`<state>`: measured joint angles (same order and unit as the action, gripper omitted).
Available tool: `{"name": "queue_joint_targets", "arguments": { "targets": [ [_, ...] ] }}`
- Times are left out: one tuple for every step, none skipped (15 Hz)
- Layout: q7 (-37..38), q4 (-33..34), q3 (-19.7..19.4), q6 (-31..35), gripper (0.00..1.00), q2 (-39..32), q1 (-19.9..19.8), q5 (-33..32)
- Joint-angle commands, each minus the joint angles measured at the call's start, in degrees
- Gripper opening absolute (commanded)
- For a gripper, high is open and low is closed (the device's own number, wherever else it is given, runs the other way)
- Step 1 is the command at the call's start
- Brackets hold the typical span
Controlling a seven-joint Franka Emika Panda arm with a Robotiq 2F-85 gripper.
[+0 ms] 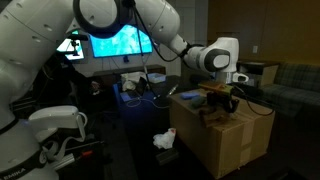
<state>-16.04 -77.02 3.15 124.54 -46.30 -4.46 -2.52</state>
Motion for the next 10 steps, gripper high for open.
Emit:
{"name": "queue_joint_targets", "arguments": {
  "targets": [
    [-1.19, -8.71, 0.18, 1.32, 0.38, 8.28, -0.20, 0.20],
    [-0.48, -9.85, 0.05, 1.31, 0.31, 9.84, -0.05, 0.36],
    [-0.50, -11.60, -0.02, 1.87, 0.22, 11.69, 0.14, 0.12],
    [-0.51, -13.15, -0.12, 2.13, 0.16, 13.39, 0.28, -0.07],
    [-0.05, -14.92, -0.23, 2.41, 0.08, 15.10, 0.37, 0.03],
    [0.25, -16.32, -0.31, 2.10, 0.03, 16.97, 0.35, 0.22],
    [1.36, -18.52, -0.85, 2.80, 0.01, 18.73, 0.79, -0.38],
    [1.54, -20.27, -1.00, 2.69, 0.05, 20.63, 0.75, -0.43],
    [2.72, -22.54, -1.46, 3.20, 0.02, 22.34, 0.98, -0.67],
    [3.91, -24.41, -1.89, 3.51, 0.04, 23.85, 1.16, -0.93]
  ]
}}
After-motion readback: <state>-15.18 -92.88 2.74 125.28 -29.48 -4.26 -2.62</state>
